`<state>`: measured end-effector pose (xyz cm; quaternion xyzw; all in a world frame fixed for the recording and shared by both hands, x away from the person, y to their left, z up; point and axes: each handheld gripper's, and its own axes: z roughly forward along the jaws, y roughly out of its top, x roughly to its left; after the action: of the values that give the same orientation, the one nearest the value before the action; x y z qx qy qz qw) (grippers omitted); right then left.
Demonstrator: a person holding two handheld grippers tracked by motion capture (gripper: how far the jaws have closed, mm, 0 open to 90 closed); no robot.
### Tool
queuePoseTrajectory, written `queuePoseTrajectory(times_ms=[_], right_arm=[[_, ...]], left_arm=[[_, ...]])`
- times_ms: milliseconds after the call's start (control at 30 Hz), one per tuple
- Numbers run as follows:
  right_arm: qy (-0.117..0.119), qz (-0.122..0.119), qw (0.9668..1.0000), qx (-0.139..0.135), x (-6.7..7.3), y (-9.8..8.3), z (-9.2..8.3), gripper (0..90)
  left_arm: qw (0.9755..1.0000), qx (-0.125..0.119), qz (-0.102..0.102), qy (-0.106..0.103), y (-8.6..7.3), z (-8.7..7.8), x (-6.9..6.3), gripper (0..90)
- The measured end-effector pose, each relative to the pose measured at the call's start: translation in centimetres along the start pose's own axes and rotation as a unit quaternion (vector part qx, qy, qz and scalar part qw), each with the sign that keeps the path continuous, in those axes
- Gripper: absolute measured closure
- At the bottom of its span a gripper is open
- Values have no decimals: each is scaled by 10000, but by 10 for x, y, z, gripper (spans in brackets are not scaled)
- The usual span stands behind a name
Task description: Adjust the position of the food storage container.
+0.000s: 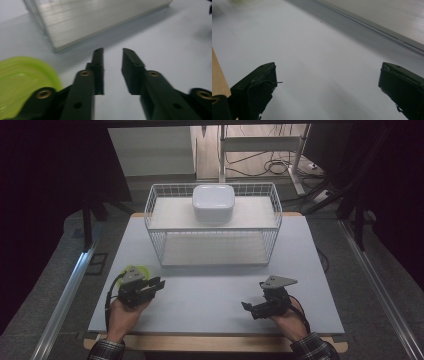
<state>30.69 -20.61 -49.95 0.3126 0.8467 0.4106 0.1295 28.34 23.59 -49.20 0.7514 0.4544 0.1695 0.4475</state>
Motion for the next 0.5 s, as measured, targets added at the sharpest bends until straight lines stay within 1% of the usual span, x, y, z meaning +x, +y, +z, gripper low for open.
queuePoseTrajectory(times_ms=[67,167,200,300,400,500], right_arm=[[0,-39,10000,38,1,0,1,29],[18,-92,9999,73,2,0,2,31],[18,-98,9999,82,3,0,3,32],[32,-120,9999,118,3,-1,4,33],[25,-129,9998,148,4,-1,4,33],[25,-141,9998,162,4,-1,5,34]], left_arm=[[9998,-39,-114,162,0,-4,8,823],[9990,-99,-199,380,-2,-10,19,873],[9984,-104,-234,495,-2,-13,24,882],[9968,-186,-367,690,-5,-19,37,896],[9950,-272,-485,828,-8,-26,50,897],[9928,-284,-514,1043,-10,-32,61,898]])
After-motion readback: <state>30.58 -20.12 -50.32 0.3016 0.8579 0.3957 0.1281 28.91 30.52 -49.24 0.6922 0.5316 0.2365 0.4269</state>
